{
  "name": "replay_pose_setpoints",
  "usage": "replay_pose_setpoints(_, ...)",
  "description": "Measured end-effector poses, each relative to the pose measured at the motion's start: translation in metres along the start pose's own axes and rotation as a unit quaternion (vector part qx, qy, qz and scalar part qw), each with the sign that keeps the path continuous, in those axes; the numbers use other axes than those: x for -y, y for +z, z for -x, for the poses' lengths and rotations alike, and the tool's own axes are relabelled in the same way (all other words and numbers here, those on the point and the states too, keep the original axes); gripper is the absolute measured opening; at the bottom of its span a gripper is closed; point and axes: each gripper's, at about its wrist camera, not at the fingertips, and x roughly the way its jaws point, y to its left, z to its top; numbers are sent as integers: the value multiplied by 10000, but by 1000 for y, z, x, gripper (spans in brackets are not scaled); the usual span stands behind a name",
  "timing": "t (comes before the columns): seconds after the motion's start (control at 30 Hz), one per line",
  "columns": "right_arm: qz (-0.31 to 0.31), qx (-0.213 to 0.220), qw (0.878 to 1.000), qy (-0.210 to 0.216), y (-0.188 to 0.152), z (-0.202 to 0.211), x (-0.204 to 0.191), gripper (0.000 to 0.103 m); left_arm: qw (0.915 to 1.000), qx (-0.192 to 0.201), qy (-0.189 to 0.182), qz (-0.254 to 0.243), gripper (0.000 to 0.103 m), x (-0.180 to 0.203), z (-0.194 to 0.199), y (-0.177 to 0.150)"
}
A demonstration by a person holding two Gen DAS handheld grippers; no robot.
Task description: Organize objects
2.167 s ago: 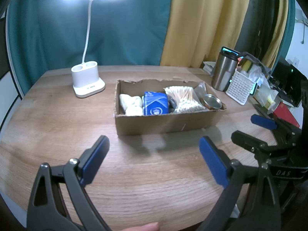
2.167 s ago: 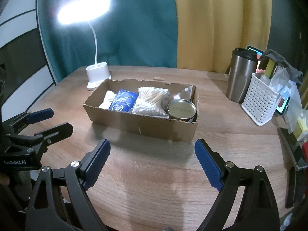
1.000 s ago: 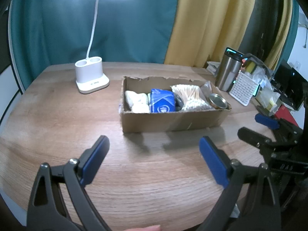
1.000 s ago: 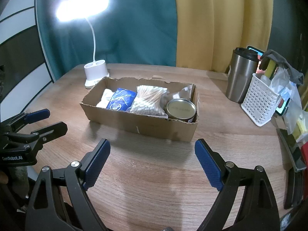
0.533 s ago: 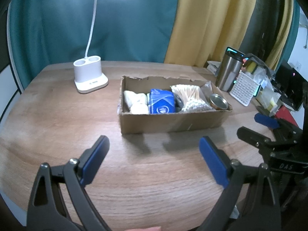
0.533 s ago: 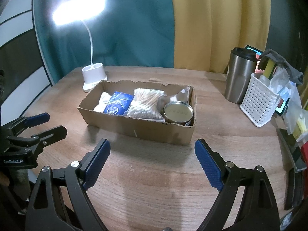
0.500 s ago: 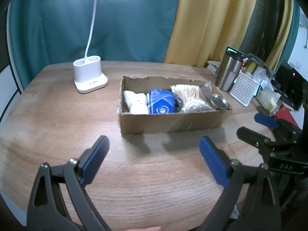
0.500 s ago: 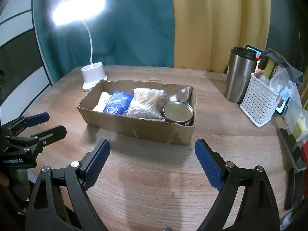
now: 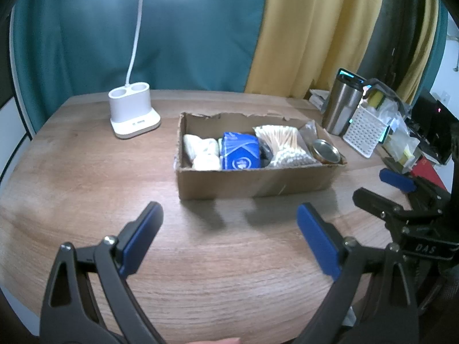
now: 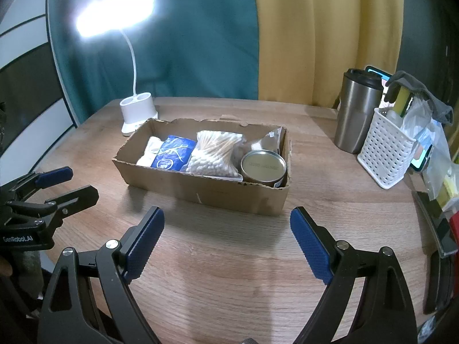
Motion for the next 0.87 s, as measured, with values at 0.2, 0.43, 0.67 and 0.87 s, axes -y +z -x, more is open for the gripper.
replay_pose_setpoints(0.2,-2,3,10000,0,0,0,1,91,10000,-14,-2,15,96,-1,-1,1)
replay_pose_setpoints(0.43,5,-11,10000,-9,1,-1,0,91,10000,-15,-8,15,96,-1,-1,1)
replay_pose_setpoints(0.67,0,-17,10000,10,2,-2,1,91,10000,-30,-8,-37,96,-2,-2,3)
replay_pose_setpoints(0.87,57,-92,9999,-13,4,-4,0,91,9998,-63,-29,-181,96,0,-6,7)
